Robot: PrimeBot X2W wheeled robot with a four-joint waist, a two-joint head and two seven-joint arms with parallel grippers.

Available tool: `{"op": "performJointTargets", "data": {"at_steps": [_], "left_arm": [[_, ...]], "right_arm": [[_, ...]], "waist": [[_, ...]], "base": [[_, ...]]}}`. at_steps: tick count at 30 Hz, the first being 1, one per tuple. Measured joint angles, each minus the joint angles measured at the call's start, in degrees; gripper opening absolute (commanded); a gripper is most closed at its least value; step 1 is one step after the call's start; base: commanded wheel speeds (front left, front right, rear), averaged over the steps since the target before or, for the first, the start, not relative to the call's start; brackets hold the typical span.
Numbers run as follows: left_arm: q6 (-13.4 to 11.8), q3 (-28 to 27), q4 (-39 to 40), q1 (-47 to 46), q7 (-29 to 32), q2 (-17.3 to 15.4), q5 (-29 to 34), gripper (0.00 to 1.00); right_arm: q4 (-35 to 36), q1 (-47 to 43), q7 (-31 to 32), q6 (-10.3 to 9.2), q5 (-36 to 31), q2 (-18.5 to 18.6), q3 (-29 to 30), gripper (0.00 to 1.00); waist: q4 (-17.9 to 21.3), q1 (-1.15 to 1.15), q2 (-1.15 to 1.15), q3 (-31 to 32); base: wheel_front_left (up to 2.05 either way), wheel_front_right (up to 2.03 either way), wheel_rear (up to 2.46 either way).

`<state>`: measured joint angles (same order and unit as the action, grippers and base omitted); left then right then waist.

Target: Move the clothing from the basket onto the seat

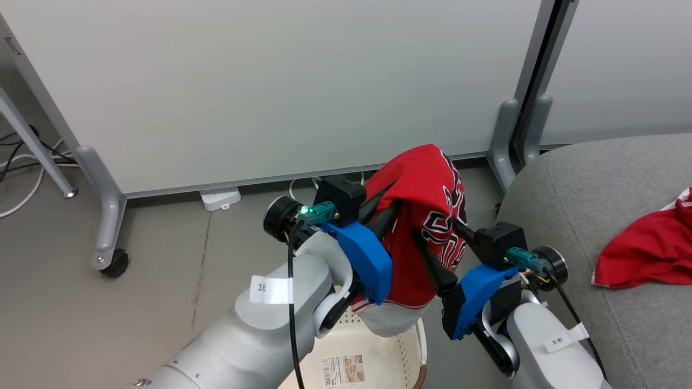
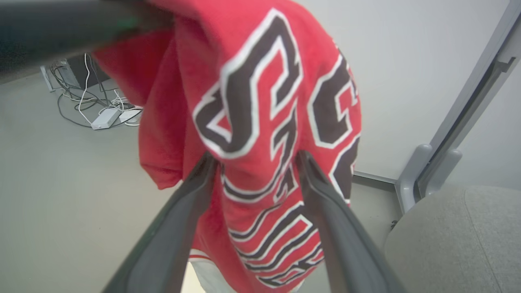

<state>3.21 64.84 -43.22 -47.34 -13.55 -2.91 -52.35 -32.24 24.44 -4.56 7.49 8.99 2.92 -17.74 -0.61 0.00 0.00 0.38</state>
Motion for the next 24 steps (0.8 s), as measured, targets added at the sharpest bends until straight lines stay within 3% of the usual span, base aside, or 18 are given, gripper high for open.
{"op": "performJointTargets", "data": {"at_steps": [10, 12, 13, 24], "left_arm": [[-0.41, 3.91, 1.78, -0.39, -0.24, 0.01, -2.68, 0.0], [-0.58, 4.37, 1.93, -0.39, -0.26, 0.01, -3.02, 0.0], [-0.59, 4.53, 1.98, -0.39, -0.45, 0.0, -3.16, 0.0], [-1.16, 5.2, 0.29, -0.39, -1.16, 0.01, -4.03, 0.0]], "right_arm": [[-9.59, 5.05, -3.68, 0.0, 4.27, 0.0, -6.05, 1.0], [-10.79, 5.65, -4.09, 0.0, 5.34, -0.01, -7.06, 0.2], [-11.24, 5.92, -4.22, -0.01, 6.0, 0.0, -7.71, 0.0], [-14.61, 6.99, -6.97, 0.0, 9.32, -0.01, -11.03, 0.0]], "waist": [[-0.47, 0.0, 0.0, 0.48], [-0.47, 0.0, 0.0, 0.63], [-0.47, 0.0, 0.0, 0.7], [0.46, 0.0, 0.0, 0.99]], "base": [[0.0, 0.0, 0.0], [0.0, 0.0, 0.0], [0.0, 0.0, 0.0], [0.0, 0.0, 0.0]]}}
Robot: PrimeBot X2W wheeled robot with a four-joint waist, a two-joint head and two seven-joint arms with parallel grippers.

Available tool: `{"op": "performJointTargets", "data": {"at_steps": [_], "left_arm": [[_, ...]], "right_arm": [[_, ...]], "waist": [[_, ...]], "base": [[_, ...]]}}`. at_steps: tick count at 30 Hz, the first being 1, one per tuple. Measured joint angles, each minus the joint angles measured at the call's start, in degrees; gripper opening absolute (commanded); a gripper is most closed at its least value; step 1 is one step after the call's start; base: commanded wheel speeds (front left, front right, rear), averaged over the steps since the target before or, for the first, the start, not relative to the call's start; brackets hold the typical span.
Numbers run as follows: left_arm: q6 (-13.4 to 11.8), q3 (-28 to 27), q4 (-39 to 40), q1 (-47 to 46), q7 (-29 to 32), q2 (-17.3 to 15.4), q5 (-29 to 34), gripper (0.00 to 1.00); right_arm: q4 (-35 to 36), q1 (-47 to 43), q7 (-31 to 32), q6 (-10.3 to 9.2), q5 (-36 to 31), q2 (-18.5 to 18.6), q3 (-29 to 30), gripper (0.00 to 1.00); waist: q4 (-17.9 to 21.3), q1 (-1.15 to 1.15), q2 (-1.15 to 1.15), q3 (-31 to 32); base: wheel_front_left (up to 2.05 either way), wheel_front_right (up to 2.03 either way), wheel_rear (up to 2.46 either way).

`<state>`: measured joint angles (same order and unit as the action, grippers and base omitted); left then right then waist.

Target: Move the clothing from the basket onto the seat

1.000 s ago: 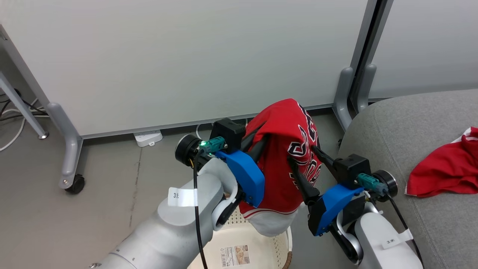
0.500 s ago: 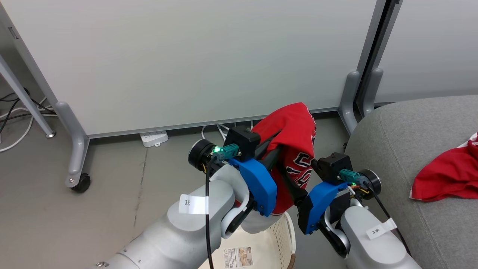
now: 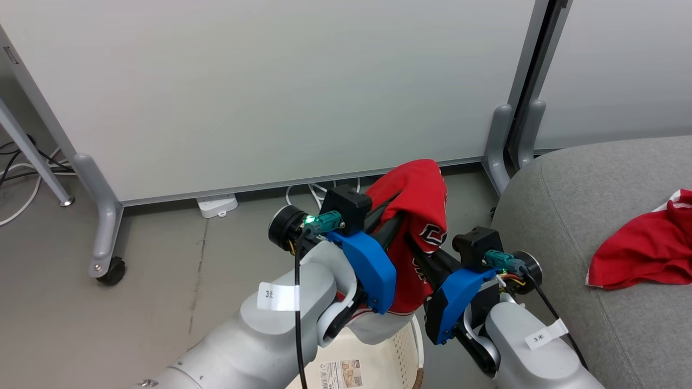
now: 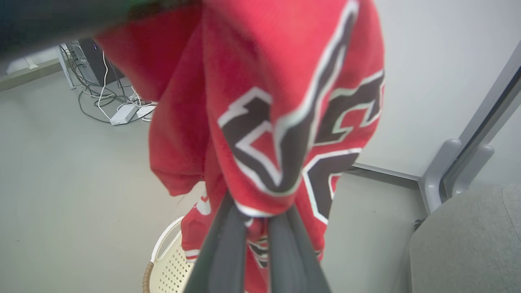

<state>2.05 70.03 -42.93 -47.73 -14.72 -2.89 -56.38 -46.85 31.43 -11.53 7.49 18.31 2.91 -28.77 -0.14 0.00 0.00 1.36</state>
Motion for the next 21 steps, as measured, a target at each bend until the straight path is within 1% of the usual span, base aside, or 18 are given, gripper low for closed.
{"op": "performJointTargets", "data": {"at_steps": [13, 14, 15, 16, 17, 21], "left_arm": [[-0.04, -0.05, -0.98, -0.31, -0.19, 0.01, -0.52, 0.0], [-0.02, -0.05, -1.07, -0.31, -0.2, 0.01, -0.53, 0.09], [-0.01, -0.05, -1.16, -0.32, -0.2, 0.01, -0.53, 0.36], [-0.01, -0.05, -1.25, -0.32, -0.2, 0.01, -0.52, 0.65], [-0.02, -0.05, -1.31, -0.32, -0.22, 0.0, -0.52, 1.0], [0.0, -0.88, -1.0, -0.19, -0.26, 0.0, -0.19, 1.0]], "right_arm": [[-1.77, 1.07, -1.44, 0.0, 1.41, 0.0, -0.41, 0.0], [-1.87, 1.08, -1.6, 0.0, 1.51, 0.0, -0.44, 0.0], [-1.93, 1.1, -1.66, 0.0, 1.58, 0.0, -0.47, 0.0], [-2.01, 1.13, -1.68, 0.0, 1.7, 0.0, -0.52, 0.0], [-2.08, 1.18, -1.72, 0.0, 1.91, 0.0, -0.56, 0.0], [-2.2, 1.25, -1.92, 0.0, 2.7, -0.01, -0.42, 0.0]], "waist": [[0.21, 0.0, 0.0, -0.32], [0.21, 0.0, 0.0, -0.34], [0.21, 0.0, 0.0, -0.36], [0.21, 0.0, 0.0, -0.37], [0.22, 0.0, 0.0, -0.38], [0.26, 0.0, 0.0, -0.59]], "base": [[0.0, 0.0, 0.0], [0.0, 0.0, 0.0], [0.0, 0.0, 0.0], [0.0, 0.0, 0.0], [0.0, 0.0, 0.0], [0.0, 0.0, 0.0]]}}
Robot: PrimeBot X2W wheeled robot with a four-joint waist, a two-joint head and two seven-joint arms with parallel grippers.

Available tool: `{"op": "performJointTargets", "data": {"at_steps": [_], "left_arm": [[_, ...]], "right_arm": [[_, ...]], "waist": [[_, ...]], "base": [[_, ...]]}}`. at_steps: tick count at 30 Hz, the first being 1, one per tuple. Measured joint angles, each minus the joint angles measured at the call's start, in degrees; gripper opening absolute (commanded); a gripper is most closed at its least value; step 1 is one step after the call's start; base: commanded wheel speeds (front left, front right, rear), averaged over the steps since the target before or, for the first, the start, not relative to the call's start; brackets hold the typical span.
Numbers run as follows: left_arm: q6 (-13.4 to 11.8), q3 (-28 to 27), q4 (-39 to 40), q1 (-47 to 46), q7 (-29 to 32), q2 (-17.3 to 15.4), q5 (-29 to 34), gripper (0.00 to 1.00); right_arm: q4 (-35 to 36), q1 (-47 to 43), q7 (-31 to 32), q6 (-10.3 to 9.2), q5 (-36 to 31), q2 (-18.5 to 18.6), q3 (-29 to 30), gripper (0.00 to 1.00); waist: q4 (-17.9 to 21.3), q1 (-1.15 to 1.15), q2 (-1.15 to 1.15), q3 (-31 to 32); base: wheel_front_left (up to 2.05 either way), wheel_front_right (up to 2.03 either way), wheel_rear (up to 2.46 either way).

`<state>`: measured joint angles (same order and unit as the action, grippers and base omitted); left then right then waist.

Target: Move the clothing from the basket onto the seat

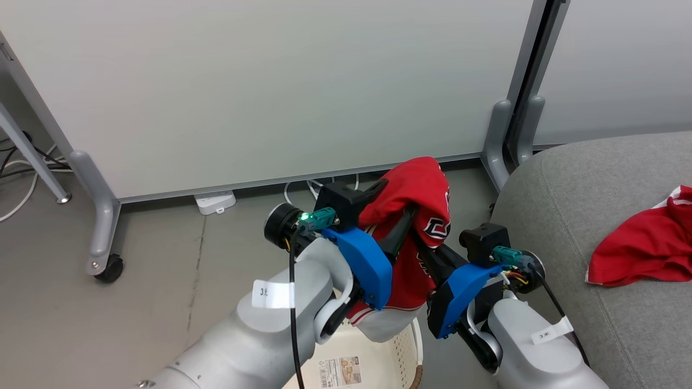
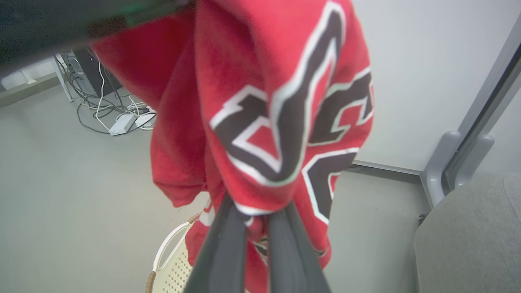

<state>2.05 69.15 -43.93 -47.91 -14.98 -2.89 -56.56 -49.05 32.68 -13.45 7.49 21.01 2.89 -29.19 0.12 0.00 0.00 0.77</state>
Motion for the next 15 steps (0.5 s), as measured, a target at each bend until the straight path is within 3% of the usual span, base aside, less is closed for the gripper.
{"op": "performJointTargets", "data": {"at_steps": [6, 15], "left_arm": [[0.08, -4.93, 1.7, 4.43, -0.01, -0.27, 3.72, 1.0], [0.02, -19.85, 12.17, 18.89, -0.04, -4.48, 18.2, 1.0]], "right_arm": [[-0.03, 0.56, -0.35, 0.0, 1.15, 0.0, 0.83, 0.0], [-0.12, 0.81, -0.76, 0.0, 0.67, 0.0, 2.99, 0.0]], "waist": [[0.21, 0.0, 0.0, -0.36], [0.01, 0.0, 0.0, -0.9]], "base": [[0.0, 0.0, 0.0], [0.0, 0.0, 0.0]]}}
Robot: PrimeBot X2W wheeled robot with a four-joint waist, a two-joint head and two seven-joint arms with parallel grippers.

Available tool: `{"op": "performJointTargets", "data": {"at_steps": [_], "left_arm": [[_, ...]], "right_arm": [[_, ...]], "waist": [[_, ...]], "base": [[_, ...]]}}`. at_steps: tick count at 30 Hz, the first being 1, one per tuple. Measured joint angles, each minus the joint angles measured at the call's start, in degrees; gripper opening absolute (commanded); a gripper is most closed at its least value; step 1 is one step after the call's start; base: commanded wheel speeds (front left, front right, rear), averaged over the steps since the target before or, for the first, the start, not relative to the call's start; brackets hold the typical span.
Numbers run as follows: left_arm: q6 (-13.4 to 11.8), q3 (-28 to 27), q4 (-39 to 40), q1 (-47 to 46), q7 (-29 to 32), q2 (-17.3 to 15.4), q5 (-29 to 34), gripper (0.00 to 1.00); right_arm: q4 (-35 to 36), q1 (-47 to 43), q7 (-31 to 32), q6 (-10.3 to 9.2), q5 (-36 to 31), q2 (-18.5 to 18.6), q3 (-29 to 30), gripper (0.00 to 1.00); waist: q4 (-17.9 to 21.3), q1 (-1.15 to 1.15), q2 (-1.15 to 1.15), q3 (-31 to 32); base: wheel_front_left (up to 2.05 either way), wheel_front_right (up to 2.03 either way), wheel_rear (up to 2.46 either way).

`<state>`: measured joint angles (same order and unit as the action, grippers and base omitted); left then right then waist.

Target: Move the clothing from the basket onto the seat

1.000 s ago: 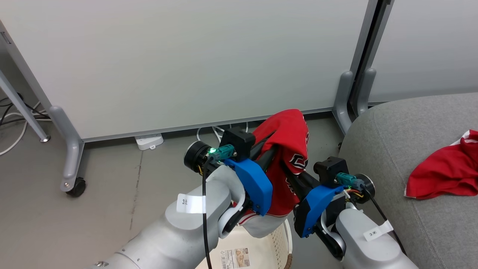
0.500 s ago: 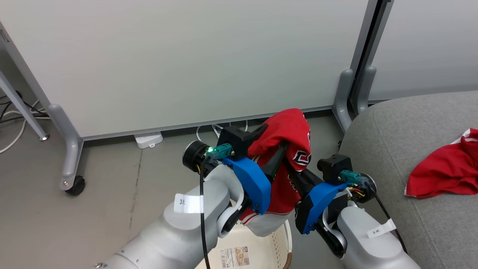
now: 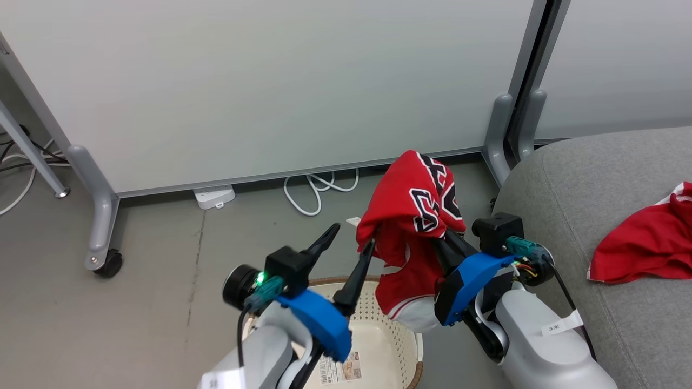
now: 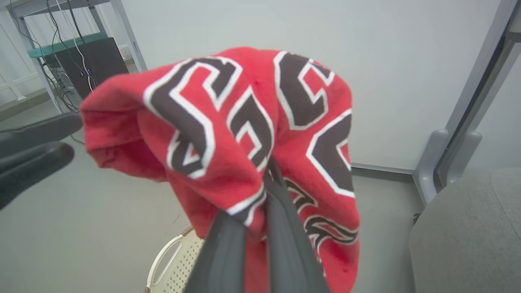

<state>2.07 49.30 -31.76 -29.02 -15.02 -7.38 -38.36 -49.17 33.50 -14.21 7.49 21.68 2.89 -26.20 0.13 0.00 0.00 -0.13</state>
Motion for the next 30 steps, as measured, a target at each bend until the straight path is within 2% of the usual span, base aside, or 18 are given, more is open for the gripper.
{"op": "performJointTargets", "data": {"at_steps": [7, 16, 22, 30], "left_arm": [[0.77, -9.55, 4.44, 8.46, 0.0, -1.59, 8.21, 1.0], [1.51, -20.15, 6.64, 15.87, 0.0, -0.89, 13.93, 1.0], [2.8, -24.25, 7.01, 17.78, 0.0, 0.22, 17.45, 1.0], [4.03, -26.98, 6.7, 18.45, 0.0, 1.59, 20.53, 1.0]], "right_arm": [[0.22, -0.1, -0.08, 0.0, -0.92, 0.0, 1.26, 0.0], [0.55, -0.73, -0.23, 0.0, -1.4, 0.0, 2.16, 0.0], [0.92, -0.94, -0.16, -0.01, -1.89, 0.0, 2.79, 0.0], [1.63, -1.22, 0.27, 0.0, -1.99, 0.0, 3.24, 0.0]], "waist": [[-0.13, 0.0, 0.0, -0.37], [-0.08, 0.0, 0.0, -0.57], [-0.03, 0.0, 0.0, -0.58], [0.41, 0.0, 0.0, -0.81]], "base": [[0.0, 0.0, 0.0], [0.0, 0.0, 0.0], [0.0, 0.0, 0.0], [0.0, 0.0, 0.0]]}}
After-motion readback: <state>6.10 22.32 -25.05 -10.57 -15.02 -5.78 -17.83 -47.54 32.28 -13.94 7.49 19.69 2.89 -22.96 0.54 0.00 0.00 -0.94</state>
